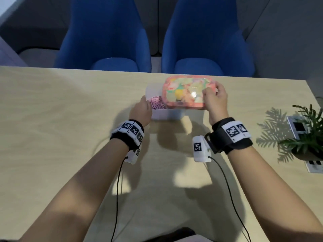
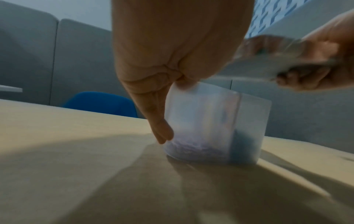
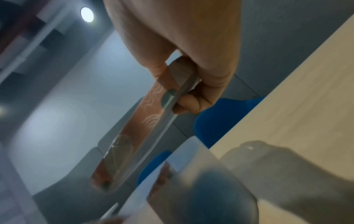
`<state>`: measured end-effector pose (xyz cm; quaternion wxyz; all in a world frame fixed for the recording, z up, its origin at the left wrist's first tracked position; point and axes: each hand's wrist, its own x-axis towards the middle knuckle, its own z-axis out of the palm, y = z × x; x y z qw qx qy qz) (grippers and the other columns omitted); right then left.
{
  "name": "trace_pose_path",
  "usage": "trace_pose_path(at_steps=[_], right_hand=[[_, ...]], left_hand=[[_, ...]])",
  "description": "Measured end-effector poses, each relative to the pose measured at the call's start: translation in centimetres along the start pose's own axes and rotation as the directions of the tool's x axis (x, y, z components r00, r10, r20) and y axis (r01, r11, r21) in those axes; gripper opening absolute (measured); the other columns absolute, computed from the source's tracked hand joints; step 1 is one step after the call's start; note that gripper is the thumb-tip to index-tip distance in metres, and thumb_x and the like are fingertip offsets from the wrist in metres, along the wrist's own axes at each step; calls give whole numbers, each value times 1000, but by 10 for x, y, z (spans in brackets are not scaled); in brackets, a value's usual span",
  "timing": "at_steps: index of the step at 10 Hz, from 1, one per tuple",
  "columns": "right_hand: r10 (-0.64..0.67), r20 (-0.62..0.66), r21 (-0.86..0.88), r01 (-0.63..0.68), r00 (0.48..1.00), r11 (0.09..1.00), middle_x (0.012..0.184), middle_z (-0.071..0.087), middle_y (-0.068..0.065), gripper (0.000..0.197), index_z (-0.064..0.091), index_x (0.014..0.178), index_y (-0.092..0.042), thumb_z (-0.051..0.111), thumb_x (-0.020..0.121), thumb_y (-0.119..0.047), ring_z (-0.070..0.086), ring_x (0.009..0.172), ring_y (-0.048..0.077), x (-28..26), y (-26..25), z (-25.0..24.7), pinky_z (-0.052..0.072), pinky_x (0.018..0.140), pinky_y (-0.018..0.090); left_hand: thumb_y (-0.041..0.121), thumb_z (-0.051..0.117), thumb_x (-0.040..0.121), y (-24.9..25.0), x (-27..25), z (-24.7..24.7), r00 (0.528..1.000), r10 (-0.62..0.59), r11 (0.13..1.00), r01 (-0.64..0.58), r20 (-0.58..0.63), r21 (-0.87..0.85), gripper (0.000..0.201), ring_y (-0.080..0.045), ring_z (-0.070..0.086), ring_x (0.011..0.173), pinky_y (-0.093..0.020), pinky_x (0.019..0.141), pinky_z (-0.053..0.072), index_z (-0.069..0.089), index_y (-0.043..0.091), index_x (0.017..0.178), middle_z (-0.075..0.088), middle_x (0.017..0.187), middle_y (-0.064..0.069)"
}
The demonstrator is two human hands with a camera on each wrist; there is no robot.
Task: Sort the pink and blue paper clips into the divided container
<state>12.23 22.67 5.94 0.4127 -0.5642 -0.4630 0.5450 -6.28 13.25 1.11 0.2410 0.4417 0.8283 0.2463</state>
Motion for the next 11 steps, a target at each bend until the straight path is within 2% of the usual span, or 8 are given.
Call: trace_pose_path(at_steps=[1,2,3,4,5,8,10,11], right_hand=[[34,57,-26,-32,998,999,114,57,6,43,45,128,-15,46,86,-6,62,96,21,-1,9,23,56,72,30],[8,44,-143,-1,999,990,120,58,8,42,49,125,-14,50,83,-14,59,108,24,5,19,38,51,94,44],[-15,42,-231,25,999,973,131,52,9,52,46,131,-12,59,84,-31,48,122,23,11,29,48,41,107,40],[-4,31,-220,11,1000,975,136,48,10,61,42,136,-16,61,83,-40,45,126,25,14,34,61,38,109,42],[-38,-4,-211,37,999,977,135,47,9,55,43,135,-20,60,85,-36,47,123,24,15,35,67,39,108,41],[-135,-40,-231,122,990,965,110,47,-1,44,48,128,-24,58,86,-29,45,120,24,16,42,67,39,106,40],[-114,-15,-248,107,993,963,113,42,2,44,45,131,-26,54,88,-32,45,118,24,8,38,65,38,106,37],[-121,18,-357,119,992,927,123,49,8,44,42,132,-22,49,90,-30,43,121,28,6,31,63,36,106,40]], left_hand=[[24,24,100,-4,-2,-1,1000,-2,996,4,30,-88,35,-38,56,97,-42,84,43,47,-2,107,60,105,-26],[26,24,101,-7,11,-3,998,-44,947,59,55,-316,35,-26,52,98,-33,86,40,51,5,97,58,107,-18],[31,27,94,2,22,-9,982,-105,754,180,154,-632,36,-14,63,89,-28,85,54,58,14,94,65,104,-11],[38,27,95,13,33,-11,977,-35,687,178,212,-705,44,-8,68,78,-14,50,49,61,14,110,69,106,-8],[56,33,90,11,44,-5,981,-58,719,171,187,-674,58,-17,67,97,-23,58,52,42,15,131,62,123,-8],[41,27,99,12,55,-5,992,-55,880,103,117,-463,41,-24,61,93,-21,55,44,36,17,131,59,119,-12],[44,30,96,16,56,-7,991,-76,902,114,108,-416,39,-35,60,102,-38,80,50,42,20,124,59,117,-17],[46,23,98,22,54,-12,985,-101,915,148,140,-375,46,-29,57,101,-31,71,43,38,18,131,56,122,-14]])
